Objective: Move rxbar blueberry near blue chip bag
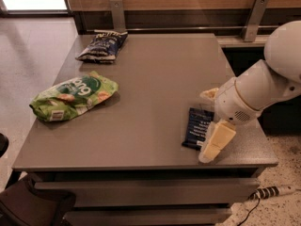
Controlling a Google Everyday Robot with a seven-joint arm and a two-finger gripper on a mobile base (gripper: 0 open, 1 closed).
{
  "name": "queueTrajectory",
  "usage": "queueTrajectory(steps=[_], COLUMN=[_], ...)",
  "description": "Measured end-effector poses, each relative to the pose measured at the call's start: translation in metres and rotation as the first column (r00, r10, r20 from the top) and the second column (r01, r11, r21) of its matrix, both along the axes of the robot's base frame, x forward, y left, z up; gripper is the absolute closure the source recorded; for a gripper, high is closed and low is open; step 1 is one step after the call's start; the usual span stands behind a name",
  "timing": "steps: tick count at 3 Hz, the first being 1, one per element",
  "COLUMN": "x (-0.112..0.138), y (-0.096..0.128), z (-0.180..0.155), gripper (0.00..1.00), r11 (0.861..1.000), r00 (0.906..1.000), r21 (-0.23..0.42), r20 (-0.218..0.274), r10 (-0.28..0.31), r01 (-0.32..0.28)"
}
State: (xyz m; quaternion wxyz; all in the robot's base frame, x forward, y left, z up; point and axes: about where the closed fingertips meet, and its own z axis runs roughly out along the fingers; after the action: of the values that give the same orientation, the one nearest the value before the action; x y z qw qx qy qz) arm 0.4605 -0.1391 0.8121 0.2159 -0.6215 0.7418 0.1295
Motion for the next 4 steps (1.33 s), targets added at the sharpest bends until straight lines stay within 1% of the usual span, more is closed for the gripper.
queueTrajectory(steps=[1,2,4], x=[0.002,0.002,0.002], y=[0.012,0.013,0.013], z=[-0.018,-0.015,0.002], gripper=[0.16,0.47,0.93], r11=[0.999,0.999,0.999], r00=[0.9994,0.9993,0.9993], r21=[0.037,0.04,0.04], r20=[-0.018,-0.02,-0.02], r10=[0.029,0.032,0.032], r01=[-0.028,-0.031,-0.031])
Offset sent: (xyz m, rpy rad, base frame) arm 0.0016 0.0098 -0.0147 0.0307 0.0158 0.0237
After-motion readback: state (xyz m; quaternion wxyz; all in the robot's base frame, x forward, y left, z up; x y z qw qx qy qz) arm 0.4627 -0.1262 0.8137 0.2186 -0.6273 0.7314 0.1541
